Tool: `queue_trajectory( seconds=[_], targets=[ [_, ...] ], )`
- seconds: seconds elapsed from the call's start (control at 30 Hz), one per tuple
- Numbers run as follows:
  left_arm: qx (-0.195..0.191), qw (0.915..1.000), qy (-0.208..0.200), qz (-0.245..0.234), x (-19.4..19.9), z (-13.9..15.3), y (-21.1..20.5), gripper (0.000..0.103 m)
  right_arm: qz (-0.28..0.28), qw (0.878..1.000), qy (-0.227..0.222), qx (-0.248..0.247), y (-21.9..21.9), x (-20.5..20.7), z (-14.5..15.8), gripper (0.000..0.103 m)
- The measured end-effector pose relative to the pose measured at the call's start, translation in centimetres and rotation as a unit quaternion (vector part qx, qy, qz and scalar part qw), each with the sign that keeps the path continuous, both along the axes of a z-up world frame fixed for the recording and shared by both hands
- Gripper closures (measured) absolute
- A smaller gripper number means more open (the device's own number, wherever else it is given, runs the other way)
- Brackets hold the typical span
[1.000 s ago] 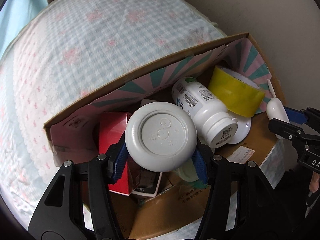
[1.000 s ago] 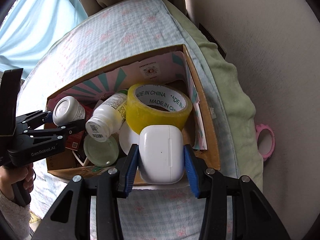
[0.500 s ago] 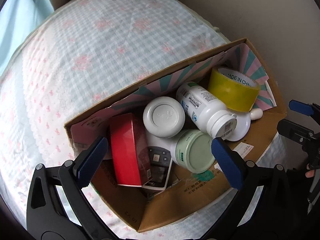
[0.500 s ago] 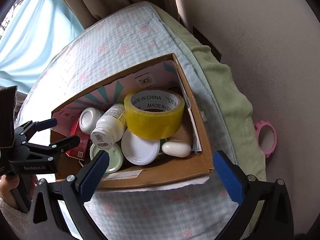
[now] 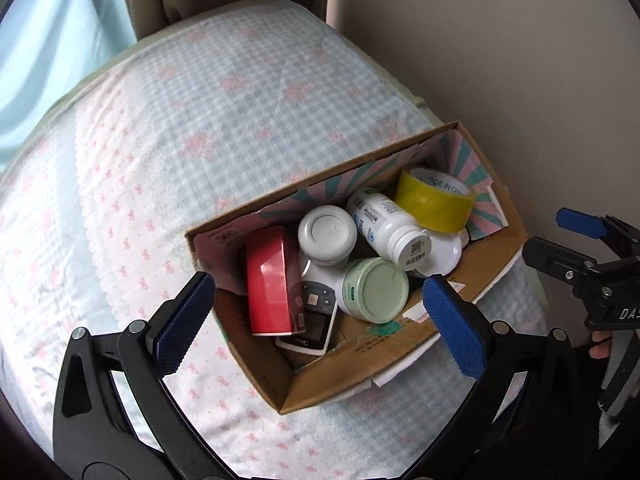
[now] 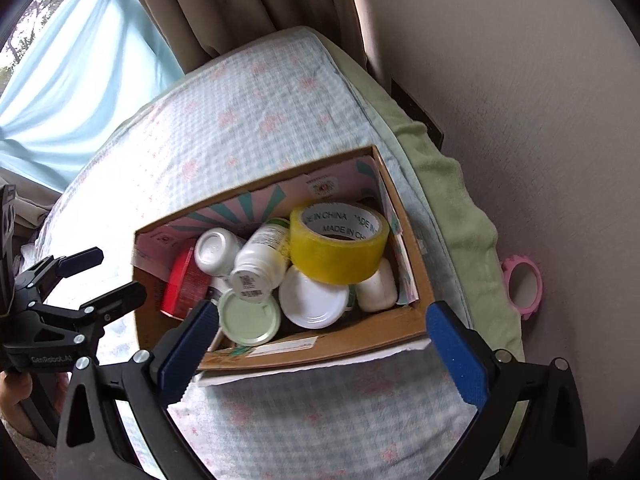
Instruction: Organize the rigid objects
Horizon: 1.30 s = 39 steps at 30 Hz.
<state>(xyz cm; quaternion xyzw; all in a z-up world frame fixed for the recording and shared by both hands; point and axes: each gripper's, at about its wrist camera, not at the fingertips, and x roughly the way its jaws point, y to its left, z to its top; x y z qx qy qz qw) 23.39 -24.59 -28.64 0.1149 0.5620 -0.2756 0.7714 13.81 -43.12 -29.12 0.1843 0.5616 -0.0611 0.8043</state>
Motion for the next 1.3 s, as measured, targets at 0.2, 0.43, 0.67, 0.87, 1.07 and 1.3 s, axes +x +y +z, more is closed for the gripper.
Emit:
queue_trajectory(
  seconds=[0.2,0.43,0.67,0.87,1.07,1.3],
  targets=[
    [-0.033,0.9972,-0.057,0.036,-2.4,9.3,5.3,0.0,0.018,0.999,-0.04,-0.022,3.9,-0.8,7.6,0.0],
    [-0.042,0.9801,-0.165,0.102,-7.0,21.7,14.7,0.0,0.078,0.988,-0.129,-0.042,11.8,-2.0,19.1,0.0],
    [-0.052,0.9446,-0.257,0.197,-12.5,29.2,24.4,0.0,0.099,0.972,-0.208,-0.046,18.8,-4.8,26.7,0.0],
    [-0.039,0.9176,-0.313,0.242,-17.2,30.4,29.1,0.0,0.118,0.958,-0.247,-0.087,23.1,-7.6,28.6,0.0],
    [-0.058,0.9128,-0.316,0.252,-19.4,30.1,30.7,0.0,0.128,0.948,-0.271,-0.11,25.1,-8.9,29.0,0.0],
    [-0.049,0.9091,-0.331,0.249,-20.5,30.1,30.6,0.0,0.121,0.942,-0.288,-0.119,25.9,-9.7,29.9,0.0]
  ],
)
